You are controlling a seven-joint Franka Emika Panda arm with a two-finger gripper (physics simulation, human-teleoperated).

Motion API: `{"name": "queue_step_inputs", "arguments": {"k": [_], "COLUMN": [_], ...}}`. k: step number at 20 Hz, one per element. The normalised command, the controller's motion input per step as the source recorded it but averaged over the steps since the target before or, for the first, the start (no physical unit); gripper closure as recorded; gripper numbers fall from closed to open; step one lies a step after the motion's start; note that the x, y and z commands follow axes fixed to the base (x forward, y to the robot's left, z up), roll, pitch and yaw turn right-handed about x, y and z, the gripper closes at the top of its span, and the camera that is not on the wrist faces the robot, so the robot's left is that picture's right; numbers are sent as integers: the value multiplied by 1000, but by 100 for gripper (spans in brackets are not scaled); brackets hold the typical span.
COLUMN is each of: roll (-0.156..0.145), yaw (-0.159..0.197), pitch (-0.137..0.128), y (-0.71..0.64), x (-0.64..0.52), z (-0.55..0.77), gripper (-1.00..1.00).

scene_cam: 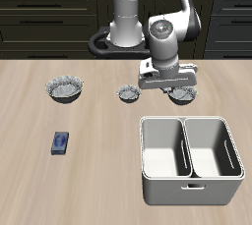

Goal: Stack the middle-sized bowl on the largest bowl

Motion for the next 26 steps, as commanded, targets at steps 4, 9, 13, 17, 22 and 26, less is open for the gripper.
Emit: {"name": "queue_step_inputs", "arguments": {"k": [4,9,13,17,22,26], "roll": [18,12,-8,-25,-41,-79], "yaw": [-5,2,-1,21,47,57], "pitch": [-39,-51,-98,-70,-70,-26], "y": [18,-14,-127,-150,-218,-366], "x": [17,9,-9,2,54,117], "z": [314,385,641,467,395,199], "gripper": [100,100,100,100,100,100]}}
